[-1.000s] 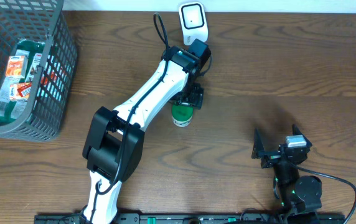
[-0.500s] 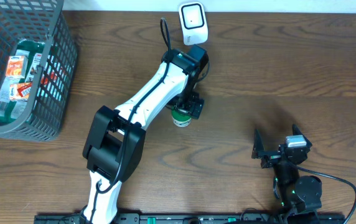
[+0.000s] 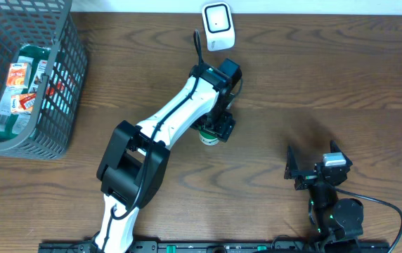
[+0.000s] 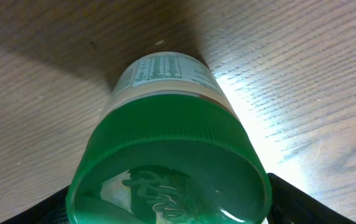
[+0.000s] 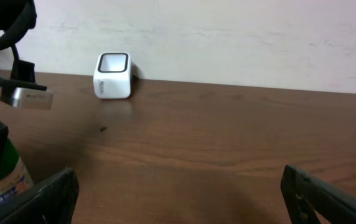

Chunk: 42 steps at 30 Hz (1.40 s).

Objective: Scan the item barcode

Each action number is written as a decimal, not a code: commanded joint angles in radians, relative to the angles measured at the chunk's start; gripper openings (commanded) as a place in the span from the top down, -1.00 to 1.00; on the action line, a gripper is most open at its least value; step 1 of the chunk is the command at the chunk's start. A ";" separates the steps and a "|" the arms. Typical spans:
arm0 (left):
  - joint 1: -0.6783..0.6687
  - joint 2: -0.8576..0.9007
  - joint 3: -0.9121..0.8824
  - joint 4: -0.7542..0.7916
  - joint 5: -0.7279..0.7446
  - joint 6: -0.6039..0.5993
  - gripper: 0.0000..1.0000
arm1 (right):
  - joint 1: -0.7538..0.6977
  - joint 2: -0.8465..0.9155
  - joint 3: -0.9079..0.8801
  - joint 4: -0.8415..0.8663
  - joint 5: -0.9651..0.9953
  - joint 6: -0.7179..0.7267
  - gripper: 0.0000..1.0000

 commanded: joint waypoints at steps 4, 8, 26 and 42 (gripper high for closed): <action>-0.024 -0.020 -0.006 -0.003 0.017 -0.165 -0.61 | -0.004 0.000 -0.001 -0.004 0.010 0.017 -0.99; -0.036 -0.020 -0.006 -0.002 0.018 -0.348 -0.64 | -0.004 0.000 -0.001 -0.004 0.009 0.017 -0.98; -0.046 -0.020 -0.006 0.040 -0.116 -0.237 -0.80 | -0.004 0.000 -0.001 -0.004 0.010 0.017 -0.99; -0.096 -0.020 -0.007 0.015 -0.087 -0.329 -0.28 | -0.004 0.000 -0.001 -0.004 0.009 0.017 -0.99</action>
